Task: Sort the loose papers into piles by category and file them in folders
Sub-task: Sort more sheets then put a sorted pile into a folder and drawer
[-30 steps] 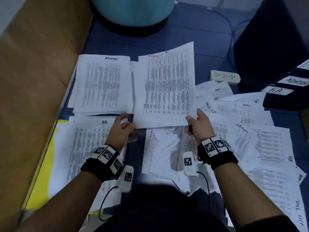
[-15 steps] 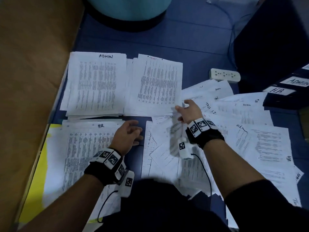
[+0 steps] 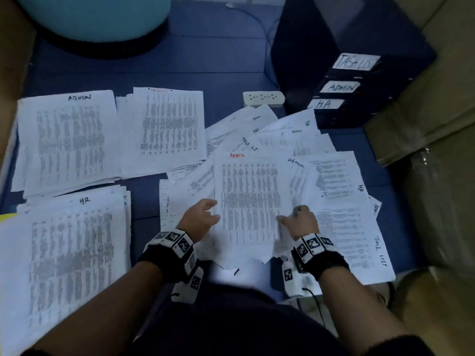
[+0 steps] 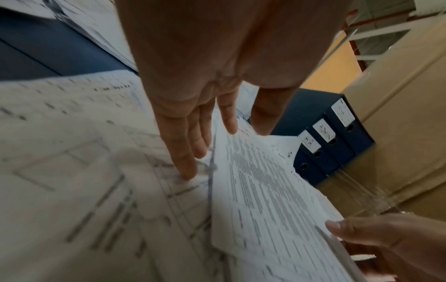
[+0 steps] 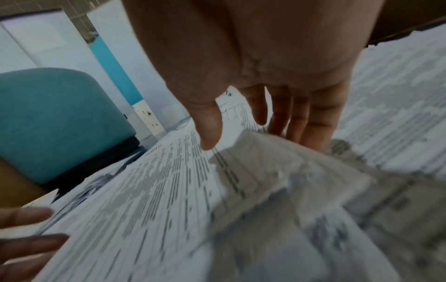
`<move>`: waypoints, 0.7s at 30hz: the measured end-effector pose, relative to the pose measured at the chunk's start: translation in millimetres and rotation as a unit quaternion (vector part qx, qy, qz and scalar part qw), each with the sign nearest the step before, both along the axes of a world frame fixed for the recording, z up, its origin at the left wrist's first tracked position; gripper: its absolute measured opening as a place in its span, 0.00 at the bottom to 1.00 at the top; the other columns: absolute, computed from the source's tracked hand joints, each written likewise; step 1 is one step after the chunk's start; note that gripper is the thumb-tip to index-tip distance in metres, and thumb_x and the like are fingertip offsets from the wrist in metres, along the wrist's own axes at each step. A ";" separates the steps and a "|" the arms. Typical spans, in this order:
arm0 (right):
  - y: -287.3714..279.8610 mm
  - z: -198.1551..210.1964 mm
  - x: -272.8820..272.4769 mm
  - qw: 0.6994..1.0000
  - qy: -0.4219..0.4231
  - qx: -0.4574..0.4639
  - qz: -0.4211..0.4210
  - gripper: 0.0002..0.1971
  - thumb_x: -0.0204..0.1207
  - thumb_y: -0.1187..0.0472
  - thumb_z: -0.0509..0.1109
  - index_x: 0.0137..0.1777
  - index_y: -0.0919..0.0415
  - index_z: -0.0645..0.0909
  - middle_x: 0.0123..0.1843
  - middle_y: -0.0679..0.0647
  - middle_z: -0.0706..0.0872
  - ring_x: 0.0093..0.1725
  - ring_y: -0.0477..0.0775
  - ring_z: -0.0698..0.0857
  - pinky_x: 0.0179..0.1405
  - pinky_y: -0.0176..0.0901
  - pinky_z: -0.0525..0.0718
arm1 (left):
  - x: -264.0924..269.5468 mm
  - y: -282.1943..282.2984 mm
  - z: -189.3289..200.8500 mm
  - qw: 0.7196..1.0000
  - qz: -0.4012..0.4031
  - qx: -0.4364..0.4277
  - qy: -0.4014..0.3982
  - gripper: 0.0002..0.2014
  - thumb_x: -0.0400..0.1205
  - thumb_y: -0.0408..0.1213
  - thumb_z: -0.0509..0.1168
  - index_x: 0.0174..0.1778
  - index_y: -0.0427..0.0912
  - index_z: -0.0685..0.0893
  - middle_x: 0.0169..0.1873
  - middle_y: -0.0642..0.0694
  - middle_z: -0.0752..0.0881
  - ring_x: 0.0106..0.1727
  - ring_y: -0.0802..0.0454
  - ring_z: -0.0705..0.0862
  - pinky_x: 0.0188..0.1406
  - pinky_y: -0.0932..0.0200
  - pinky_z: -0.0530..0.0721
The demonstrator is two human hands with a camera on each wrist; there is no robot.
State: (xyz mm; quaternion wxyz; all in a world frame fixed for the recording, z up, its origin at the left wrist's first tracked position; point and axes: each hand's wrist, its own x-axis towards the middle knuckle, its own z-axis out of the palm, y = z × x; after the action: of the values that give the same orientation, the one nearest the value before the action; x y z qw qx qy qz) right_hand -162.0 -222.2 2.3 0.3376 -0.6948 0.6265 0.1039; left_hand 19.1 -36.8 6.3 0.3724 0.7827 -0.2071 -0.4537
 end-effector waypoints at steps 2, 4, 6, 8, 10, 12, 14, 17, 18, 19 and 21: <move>7.6 1.3 -0.6 1.000 -0.012 0.017 -0.004 0.30 0.77 0.54 0.73 0.74 0.67 0.68 0.63 0.64 0.82 0.55 0.61 0.83 0.44 0.42 0.78 | -10.5 -6.1 -2.7 1.000 -0.001 0.014 -0.019 0.22 0.81 0.35 0.67 0.72 0.42 0.74 0.70 0.43 0.77 0.67 0.45 0.78 0.63 0.43 0.81; 8.7 7.0 -4.0 0.998 -0.063 0.023 -0.002 0.20 0.81 0.60 0.70 0.70 0.64 0.71 0.51 0.57 0.82 0.40 0.51 0.79 0.28 0.37 0.73 | -15.9 -12.0 -4.2 0.999 0.024 0.028 -0.021 0.24 0.80 0.34 0.67 0.72 0.42 0.73 0.68 0.41 0.78 0.65 0.43 0.79 0.63 0.40 0.81; 3.3 12.0 -11.6 0.993 -0.119 0.018 0.016 0.09 0.81 0.64 0.67 0.60 0.59 0.76 0.45 0.53 0.82 0.34 0.45 0.78 0.22 0.32 0.69 | -15.9 -16.1 -6.2 0.997 0.064 0.032 -0.002 0.24 0.78 0.32 0.68 0.70 0.43 0.72 0.67 0.36 0.78 0.65 0.35 0.79 0.62 0.37 0.81; -6.0 17.1 -22.9 0.989 -0.146 0.010 0.035 0.04 0.81 0.64 0.67 0.53 0.56 0.77 0.43 0.51 0.81 0.39 0.53 0.81 0.24 0.31 0.69 | -15.0 -16.7 -8.6 0.996 0.082 0.039 -0.003 0.25 0.73 0.35 0.69 0.66 0.40 0.73 0.65 0.29 0.77 0.65 0.28 0.78 0.59 0.32 0.80; -15.2 25.1 -35.9 0.989 -0.143 -0.013 0.040 0.03 0.81 0.63 0.68 0.49 0.57 0.75 0.37 0.48 0.76 0.42 0.56 0.77 0.23 0.26 0.66 | -17.3 -18.1 -9.6 0.996 0.080 0.041 -0.009 0.27 0.70 0.38 0.69 0.64 0.35 0.73 0.64 0.24 0.75 0.63 0.23 0.77 0.56 0.29 0.79; -24.0 27.7 -49.3 0.989 -0.145 -0.027 0.000 0.03 0.81 0.66 0.67 0.52 0.59 0.75 0.35 0.49 0.74 0.35 0.54 0.75 0.18 0.23 0.68 | -25.6 -20.3 0.4 0.996 0.082 0.041 -0.015 0.24 0.74 0.35 0.69 0.67 0.39 0.75 0.64 0.30 0.79 0.63 0.29 0.79 0.55 0.37 0.82; -28.4 27.5 -60.3 0.991 -0.131 -0.026 -0.025 0.06 0.82 0.71 0.65 0.51 0.60 0.73 0.34 0.52 0.75 0.27 0.47 0.72 0.11 0.23 0.65 | -32.3 -22.7 3.8 0.996 0.061 0.056 -0.027 0.24 0.79 0.33 0.67 0.71 0.41 0.74 0.68 0.40 0.79 0.67 0.41 0.79 0.57 0.50 0.79; -32.0 21.1 -69.3 0.994 -0.092 -0.050 -0.016 0.08 0.81 0.69 0.62 0.43 0.58 0.70 0.38 0.58 0.77 0.27 0.50 0.69 0.17 0.33 0.67 | -35.4 -26.1 4.3 0.996 0.010 0.072 -0.059 0.24 0.81 0.35 0.67 0.74 0.40 0.74 0.72 0.42 0.77 0.70 0.44 0.77 0.64 0.54 0.74; -34.3 21.7 -71.2 0.994 -0.084 -0.067 -0.004 0.08 0.82 0.68 0.62 0.42 0.57 0.70 0.40 0.58 0.77 0.30 0.53 0.71 0.24 0.37 0.69 | -35.2 -27.4 5.5 0.995 0.006 0.071 -0.063 0.24 0.81 0.36 0.67 0.74 0.40 0.74 0.72 0.42 0.77 0.71 0.44 0.76 0.66 0.53 0.73; -38.3 22.5 -73.8 0.993 -0.084 -0.081 0.008 0.07 0.82 0.66 0.62 0.44 0.56 0.70 0.40 0.57 0.77 0.33 0.54 0.72 0.30 0.39 0.69 | -35.5 -28.8 6.7 0.995 0.003 0.071 -0.065 0.24 0.81 0.36 0.67 0.73 0.40 0.74 0.72 0.42 0.77 0.71 0.45 0.76 0.68 0.52 0.73; -48.1 25.3 -79.4 0.989 -0.131 -0.067 -0.010 0.06 0.83 0.66 0.62 0.45 0.57 0.71 0.37 0.55 0.77 0.33 0.55 0.75 0.30 0.41 0.71 | -36.5 -31.8 8.5 0.995 -0.001 0.071 -0.071 0.23 0.81 0.37 0.67 0.73 0.40 0.74 0.72 0.43 0.77 0.72 0.46 0.75 0.69 0.52 0.72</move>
State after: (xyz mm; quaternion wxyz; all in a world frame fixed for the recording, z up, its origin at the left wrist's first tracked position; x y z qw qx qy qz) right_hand -241.3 -270.3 27.6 0.3706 -0.7168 0.5897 -0.0336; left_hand -17.4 -68.6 14.8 0.2999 0.8372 -0.2005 -0.4112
